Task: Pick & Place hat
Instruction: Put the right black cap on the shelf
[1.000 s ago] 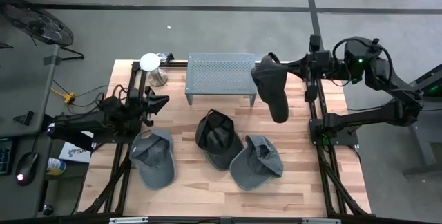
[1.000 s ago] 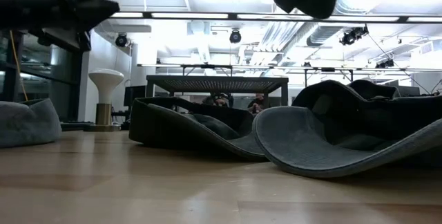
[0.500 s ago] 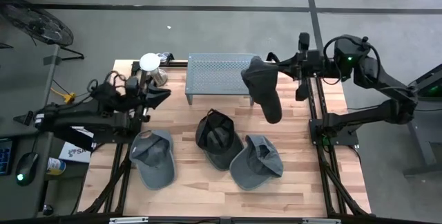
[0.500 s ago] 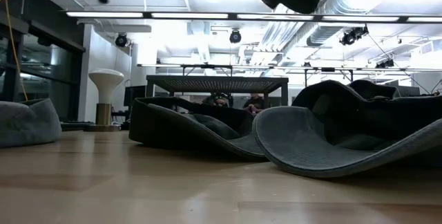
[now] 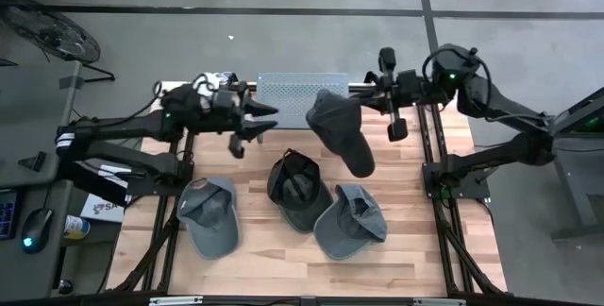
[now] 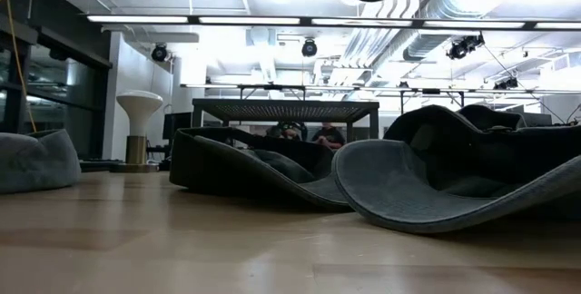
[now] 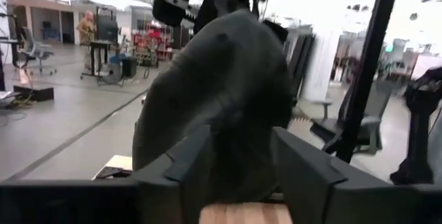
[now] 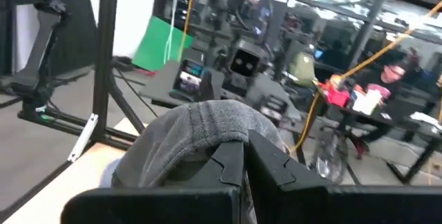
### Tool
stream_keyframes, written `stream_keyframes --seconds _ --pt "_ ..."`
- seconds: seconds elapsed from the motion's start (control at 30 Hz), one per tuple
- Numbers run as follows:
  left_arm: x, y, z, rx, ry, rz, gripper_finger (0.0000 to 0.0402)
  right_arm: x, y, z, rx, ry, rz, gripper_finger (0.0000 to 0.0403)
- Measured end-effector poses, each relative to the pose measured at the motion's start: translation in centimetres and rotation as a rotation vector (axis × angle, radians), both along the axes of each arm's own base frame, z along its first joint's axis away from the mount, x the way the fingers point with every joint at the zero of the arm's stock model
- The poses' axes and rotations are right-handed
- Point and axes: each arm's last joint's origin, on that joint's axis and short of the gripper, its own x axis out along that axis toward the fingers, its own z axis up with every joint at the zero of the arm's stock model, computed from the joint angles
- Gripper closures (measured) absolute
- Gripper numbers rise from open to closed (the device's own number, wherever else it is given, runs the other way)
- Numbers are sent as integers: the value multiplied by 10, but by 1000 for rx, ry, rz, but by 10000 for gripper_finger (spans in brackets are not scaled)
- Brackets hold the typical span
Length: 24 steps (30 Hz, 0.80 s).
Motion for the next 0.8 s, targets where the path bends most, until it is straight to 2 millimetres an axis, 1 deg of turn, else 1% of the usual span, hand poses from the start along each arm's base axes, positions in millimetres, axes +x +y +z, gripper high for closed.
stream_keyframes --seconds 0.17,0.33,0.43,0.57,0.8 --pt "19 0 15 74 15 -62 175 8 -1 -1 -8 -19 47 402" --pt "31 2 20 126 38 -63 137 14 -5 -2 -1 -27 68 402" --pt "37 2 20 147 55 -65 130 18 -8 -4 0 -27 65 402" --pt "46 3 14 147 89 -69 128 25 -11 -5 -4 -44 83 402" --pt "49 3 11 147 100 -80 128 29 -12 -6 -7 -46 90 403"
